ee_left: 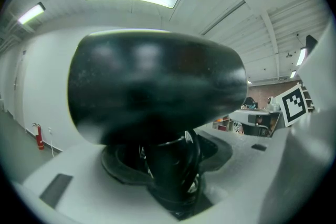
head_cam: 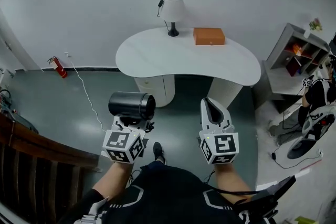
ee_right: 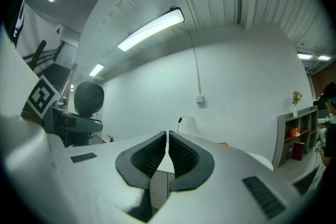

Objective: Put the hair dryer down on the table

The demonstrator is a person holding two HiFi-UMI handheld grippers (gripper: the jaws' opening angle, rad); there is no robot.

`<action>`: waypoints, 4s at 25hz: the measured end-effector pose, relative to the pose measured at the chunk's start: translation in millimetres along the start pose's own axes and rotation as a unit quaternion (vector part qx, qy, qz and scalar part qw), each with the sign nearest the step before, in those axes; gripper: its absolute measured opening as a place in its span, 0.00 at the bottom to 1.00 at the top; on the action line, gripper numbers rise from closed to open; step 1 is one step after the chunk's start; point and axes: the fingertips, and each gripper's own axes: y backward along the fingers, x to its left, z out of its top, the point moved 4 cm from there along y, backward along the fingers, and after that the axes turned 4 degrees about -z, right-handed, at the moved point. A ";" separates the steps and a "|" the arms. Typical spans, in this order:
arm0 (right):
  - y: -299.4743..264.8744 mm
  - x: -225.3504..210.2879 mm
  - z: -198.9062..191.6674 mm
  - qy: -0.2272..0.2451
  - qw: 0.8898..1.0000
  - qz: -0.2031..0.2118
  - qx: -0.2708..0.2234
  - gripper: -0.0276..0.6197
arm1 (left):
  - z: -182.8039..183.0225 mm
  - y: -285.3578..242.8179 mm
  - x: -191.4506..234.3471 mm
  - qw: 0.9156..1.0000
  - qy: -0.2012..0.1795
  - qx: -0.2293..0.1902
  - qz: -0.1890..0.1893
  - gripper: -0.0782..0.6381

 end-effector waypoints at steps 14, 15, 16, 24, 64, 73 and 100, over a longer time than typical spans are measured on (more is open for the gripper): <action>-125.6 2.2 -5.5 -0.017 0.999 -0.012 0.025 0.09 | 21.9 -86.6 84.0 1.000 0.008 0.026 -0.003 0.43; -133.3 3.4 -6.5 -0.018 0.999 -0.014 0.026 0.09 | 23.0 -91.8 89.8 1.000 0.008 0.027 -0.004 0.43; -140.6 5.2 -7.2 -0.019 0.999 -0.013 0.026 0.09 | 23.7 -96.7 94.9 1.000 0.005 0.028 -0.007 0.43; -192.8 18.6 -4.5 -0.012 0.999 -0.025 0.027 0.09 | 22.2 -130.1 143.2 0.999 0.019 0.032 -0.023 0.43; -480.7 32.5 0.0 0.014 0.988 0.154 0.026 0.09 | 50.6 -284.8 296.8 0.993 0.054 0.020 0.107 0.43; -543.1 38.3 -6.6 0.022 0.970 0.240 0.042 0.09 | 46.1 -318.2 320.4 0.981 0.088 0.029 0.172 0.43; -684.0 103.6 -65.0 0.034 0.902 0.421 0.084 0.09 | -43.5 -355.9 399.3 0.884 0.290 0.060 0.362 0.43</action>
